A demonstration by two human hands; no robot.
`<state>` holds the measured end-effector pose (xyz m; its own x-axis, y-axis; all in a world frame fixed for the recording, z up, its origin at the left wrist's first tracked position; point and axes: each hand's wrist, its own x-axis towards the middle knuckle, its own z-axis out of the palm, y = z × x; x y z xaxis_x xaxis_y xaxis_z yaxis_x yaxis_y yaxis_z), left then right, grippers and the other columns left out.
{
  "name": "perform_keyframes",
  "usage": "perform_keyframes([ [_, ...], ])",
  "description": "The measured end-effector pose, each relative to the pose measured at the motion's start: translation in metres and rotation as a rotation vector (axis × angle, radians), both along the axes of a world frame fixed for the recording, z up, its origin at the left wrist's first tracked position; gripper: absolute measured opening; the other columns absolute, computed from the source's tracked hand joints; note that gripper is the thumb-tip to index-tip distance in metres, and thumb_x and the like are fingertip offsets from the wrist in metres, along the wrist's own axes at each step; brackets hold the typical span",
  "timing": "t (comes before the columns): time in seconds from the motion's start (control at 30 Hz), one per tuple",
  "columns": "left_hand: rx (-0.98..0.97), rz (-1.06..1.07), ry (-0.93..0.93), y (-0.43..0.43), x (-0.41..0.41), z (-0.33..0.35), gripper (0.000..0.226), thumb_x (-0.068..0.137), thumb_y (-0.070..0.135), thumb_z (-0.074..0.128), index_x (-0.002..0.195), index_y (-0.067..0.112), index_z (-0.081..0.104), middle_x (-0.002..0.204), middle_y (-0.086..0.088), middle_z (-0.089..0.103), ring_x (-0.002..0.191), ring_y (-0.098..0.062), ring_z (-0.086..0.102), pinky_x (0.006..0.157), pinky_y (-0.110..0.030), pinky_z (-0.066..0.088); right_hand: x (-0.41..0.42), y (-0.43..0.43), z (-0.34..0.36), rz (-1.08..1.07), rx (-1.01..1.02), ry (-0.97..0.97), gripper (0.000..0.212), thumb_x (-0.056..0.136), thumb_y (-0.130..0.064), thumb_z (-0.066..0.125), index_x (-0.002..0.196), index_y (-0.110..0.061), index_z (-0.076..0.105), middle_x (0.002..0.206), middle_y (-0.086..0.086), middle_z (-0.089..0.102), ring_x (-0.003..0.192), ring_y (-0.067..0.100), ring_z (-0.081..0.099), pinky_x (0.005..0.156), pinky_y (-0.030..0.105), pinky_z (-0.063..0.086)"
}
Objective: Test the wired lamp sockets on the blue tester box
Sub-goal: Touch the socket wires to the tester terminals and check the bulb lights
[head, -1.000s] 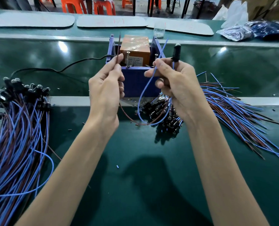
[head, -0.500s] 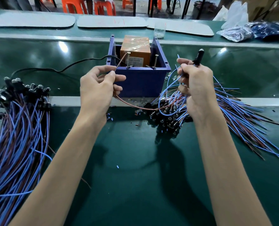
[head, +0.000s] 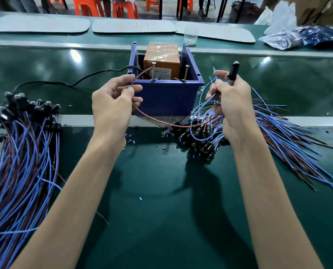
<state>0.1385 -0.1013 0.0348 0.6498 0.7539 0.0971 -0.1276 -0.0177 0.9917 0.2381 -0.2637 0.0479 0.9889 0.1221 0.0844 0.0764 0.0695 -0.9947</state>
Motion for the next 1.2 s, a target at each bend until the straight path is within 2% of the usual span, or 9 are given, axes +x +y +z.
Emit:
perform_keyframes([
  [0.1, 0.006, 0.016, -0.028, 0.001, 0.0, 0.0, 0.024, 0.095, 0.0, 0.048, 0.1, 0.016, 0.066, 0.081, 0.005, 0.071, 0.056, -0.001, 0.059, 0.061, -0.014, 0.048, 0.002, 0.0, -0.002, -0.008, 0.036, 0.034, 0.023, 0.098, -0.002, 0.038, 0.099, -0.016, 0.056, 0.065, -0.004, 0.048, 0.048, 0.003, 0.047, 0.039, 0.011, 0.03],
  [0.27, 0.027, 0.034, -0.015, 0.001, 0.0, 0.0, 0.025, 0.096, -0.001, 0.047, 0.102, 0.015, 0.066, 0.082, 0.004, 0.07, 0.056, -0.001, 0.06, 0.06, -0.014, 0.048, 0.003, 0.001, -0.002, -0.002, 0.114, 0.063, 0.021, 0.099, -0.001, 0.036, 0.096, -0.016, 0.05, 0.067, 0.0, 0.046, 0.051, 0.007, 0.04, 0.039, 0.011, 0.029],
  [0.67, -0.033, -0.015, 0.041, 0.0, 0.0, -0.004, 0.02, 0.093, -0.001, 0.053, 0.097, 0.012, 0.068, 0.079, 0.002, 0.072, 0.059, -0.005, 0.067, 0.063, -0.014, 0.052, 0.003, -0.001, -0.007, -0.001, 0.043, 0.063, 0.023, 0.097, -0.006, 0.045, 0.091, -0.015, 0.066, 0.061, -0.009, 0.05, 0.042, 0.002, 0.036, 0.038, 0.012, 0.024],
  [1.03, -0.025, -0.025, 0.08, 0.007, -0.002, -0.004, 0.022, 0.093, -0.002, 0.051, 0.094, 0.012, 0.069, 0.073, 0.006, 0.071, 0.057, -0.004, 0.065, 0.062, -0.014, 0.052, 0.005, -0.004, -0.01, 0.033, 0.018, 0.072, 0.027, 0.097, -0.007, 0.045, 0.089, -0.018, 0.068, 0.064, -0.01, 0.05, 0.044, 0.001, 0.035, 0.038, 0.012, 0.023],
  [1.2, -0.022, -0.033, 0.096, 0.008, -0.002, -0.004, 0.024, 0.093, -0.002, 0.051, 0.094, 0.012, 0.07, 0.076, 0.003, 0.071, 0.056, -0.004, 0.065, 0.062, -0.014, 0.051, 0.006, -0.004, -0.015, 0.06, 0.001, 0.087, 0.028, 0.098, -0.007, 0.045, 0.087, -0.019, 0.067, 0.067, -0.007, 0.05, 0.044, 0.001, 0.035, 0.038, 0.012, 0.023],
])
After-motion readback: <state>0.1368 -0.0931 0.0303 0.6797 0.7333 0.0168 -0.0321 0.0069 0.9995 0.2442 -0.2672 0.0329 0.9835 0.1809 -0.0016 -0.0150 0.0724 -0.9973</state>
